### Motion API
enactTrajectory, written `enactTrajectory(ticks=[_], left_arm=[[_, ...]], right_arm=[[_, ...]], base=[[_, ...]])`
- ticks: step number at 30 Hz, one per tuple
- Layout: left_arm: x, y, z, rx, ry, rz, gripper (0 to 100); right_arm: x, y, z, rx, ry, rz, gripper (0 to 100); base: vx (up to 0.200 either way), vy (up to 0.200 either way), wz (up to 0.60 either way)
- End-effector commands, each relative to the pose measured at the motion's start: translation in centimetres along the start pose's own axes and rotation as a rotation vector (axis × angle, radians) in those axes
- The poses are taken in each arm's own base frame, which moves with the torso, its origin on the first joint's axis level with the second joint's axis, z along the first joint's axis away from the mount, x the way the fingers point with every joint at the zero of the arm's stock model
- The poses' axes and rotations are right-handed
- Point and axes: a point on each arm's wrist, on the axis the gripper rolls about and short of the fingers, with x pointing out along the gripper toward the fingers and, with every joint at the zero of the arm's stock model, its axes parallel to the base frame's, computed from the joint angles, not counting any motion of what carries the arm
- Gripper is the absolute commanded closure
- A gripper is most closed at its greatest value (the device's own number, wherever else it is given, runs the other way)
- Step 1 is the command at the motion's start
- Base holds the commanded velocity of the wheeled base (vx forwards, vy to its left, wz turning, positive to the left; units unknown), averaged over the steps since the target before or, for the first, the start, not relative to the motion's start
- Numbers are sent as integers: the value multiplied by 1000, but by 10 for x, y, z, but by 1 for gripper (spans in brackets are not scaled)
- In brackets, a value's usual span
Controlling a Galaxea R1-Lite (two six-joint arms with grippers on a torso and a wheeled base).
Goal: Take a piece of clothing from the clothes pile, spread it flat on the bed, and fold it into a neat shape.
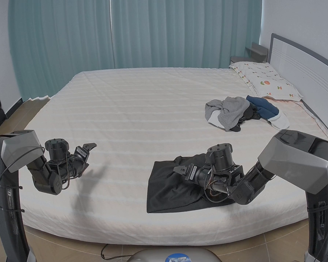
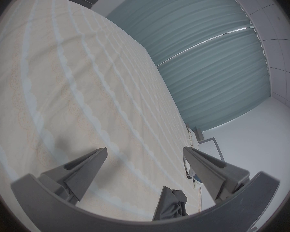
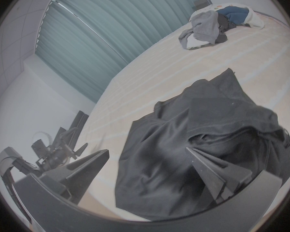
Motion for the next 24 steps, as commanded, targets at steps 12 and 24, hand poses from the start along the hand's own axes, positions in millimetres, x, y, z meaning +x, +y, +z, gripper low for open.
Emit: enactTrajectory(ticks=[12,24], left_arm=[[1,1,0,1,0,0,0],[1,1,0,1,1,2,0]], right_arm=[[12,-56,61,41,-175,-147,0],[17,-97,81,85,-223,-197,0]], base=[[0,0,0],[0,0,0]])
